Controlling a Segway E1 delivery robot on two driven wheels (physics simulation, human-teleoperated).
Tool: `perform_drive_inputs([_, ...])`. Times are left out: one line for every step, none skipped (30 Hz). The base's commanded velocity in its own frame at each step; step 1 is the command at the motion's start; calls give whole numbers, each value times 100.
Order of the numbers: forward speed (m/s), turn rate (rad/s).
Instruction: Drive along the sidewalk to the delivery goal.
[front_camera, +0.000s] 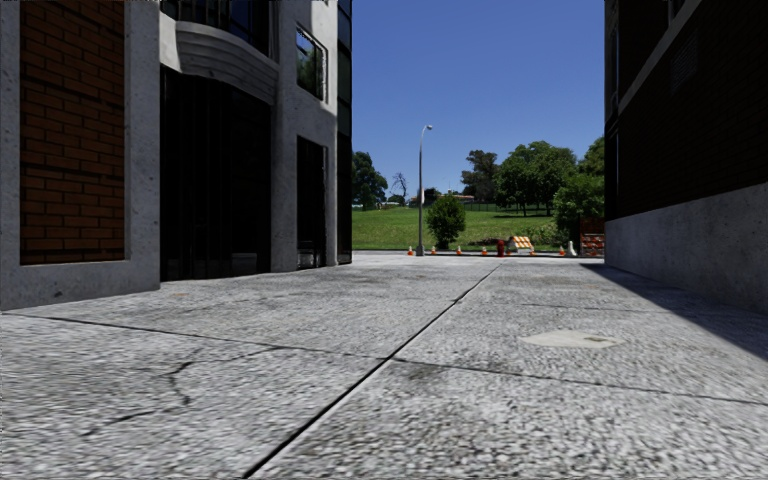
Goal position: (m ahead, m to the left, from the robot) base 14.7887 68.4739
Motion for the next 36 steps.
perform_drive_inputs([200, 0])
perform_drive_inputs([200, 0])
perform_drive_inputs([200, 0])
perform_drive_inputs([200, 0])
perform_drive_inputs([200, 0])
perform_drive_inputs([200, 0])
perform_drive_inputs([200, 0])
perform_drive_inputs([200, 0])
perform_drive_inputs([200, 0])
perform_drive_inputs([200, 0])
perform_drive_inputs([200, 0])
perform_drive_inputs([200, 0])
perform_drive_inputs([200, 0])
perform_drive_inputs([200, 0])
perform_drive_inputs([200, 0])
perform_drive_inputs([200, 0])
perform_drive_inputs([200, 0])
perform_drive_inputs([200, 0])
perform_drive_inputs([200, 0])
perform_drive_inputs([200, 0])
perform_drive_inputs([200, 0])
perform_drive_inputs([200, 0])
perform_drive_inputs([200, 0])
perform_drive_inputs([200, 0])
perform_drive_inputs([200, 0])
perform_drive_inputs([200, 0])
perform_drive_inputs([200, 0])
perform_drive_inputs([200, 0])
perform_drive_inputs([200, 0])
perform_drive_inputs([200, 0])
perform_drive_inputs([200, 0])
perform_drive_inputs([200, 0])
perform_drive_inputs([200, 0])
perform_drive_inputs([200, 0])
perform_drive_inputs([200, 0])
perform_drive_inputs([200, 0])
